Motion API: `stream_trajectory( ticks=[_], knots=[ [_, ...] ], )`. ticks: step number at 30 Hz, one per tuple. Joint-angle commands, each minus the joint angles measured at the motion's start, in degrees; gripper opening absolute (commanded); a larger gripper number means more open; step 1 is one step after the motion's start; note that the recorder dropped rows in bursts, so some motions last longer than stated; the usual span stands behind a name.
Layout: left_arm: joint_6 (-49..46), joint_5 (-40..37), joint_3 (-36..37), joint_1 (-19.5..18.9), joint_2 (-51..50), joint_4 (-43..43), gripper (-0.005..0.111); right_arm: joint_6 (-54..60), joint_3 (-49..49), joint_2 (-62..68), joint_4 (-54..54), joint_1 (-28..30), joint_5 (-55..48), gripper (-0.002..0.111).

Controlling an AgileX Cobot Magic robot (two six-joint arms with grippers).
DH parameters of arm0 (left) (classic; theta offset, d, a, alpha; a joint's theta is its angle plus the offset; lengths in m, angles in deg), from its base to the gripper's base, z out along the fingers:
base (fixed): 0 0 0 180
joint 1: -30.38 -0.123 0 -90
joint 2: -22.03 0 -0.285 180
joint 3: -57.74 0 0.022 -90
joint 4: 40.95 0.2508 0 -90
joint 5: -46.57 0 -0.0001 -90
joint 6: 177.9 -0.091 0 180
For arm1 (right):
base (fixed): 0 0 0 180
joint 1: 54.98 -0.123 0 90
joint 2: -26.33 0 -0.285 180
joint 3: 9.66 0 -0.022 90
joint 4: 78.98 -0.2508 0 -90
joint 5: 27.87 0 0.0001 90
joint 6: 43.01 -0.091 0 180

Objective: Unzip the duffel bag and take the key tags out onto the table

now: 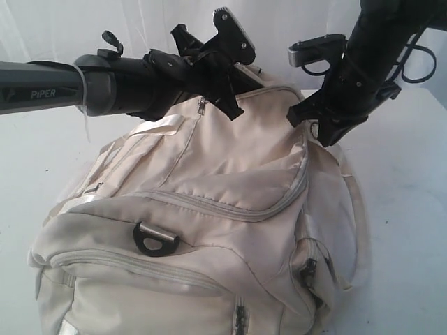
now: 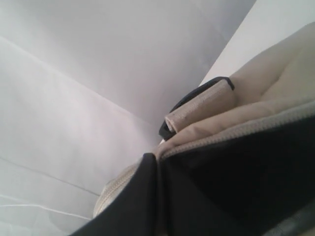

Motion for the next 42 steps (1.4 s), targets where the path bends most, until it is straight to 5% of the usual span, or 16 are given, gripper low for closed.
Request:
stream_trajectory(
  ticks=[1,42],
  knots=[
    [-3.4,5.2,-0.3,-1.4,0.7,-6.7,0.000,1.9,-3.7,-2.9,-1.7,0.7,-4.4,0.000],
    [-21.0,12.7,-0.3,-1.4,0.7,-22.9,0.000,4.0,-24.8,-26.3,-8.1,0.7,-4.4,0.000]
  ],
)
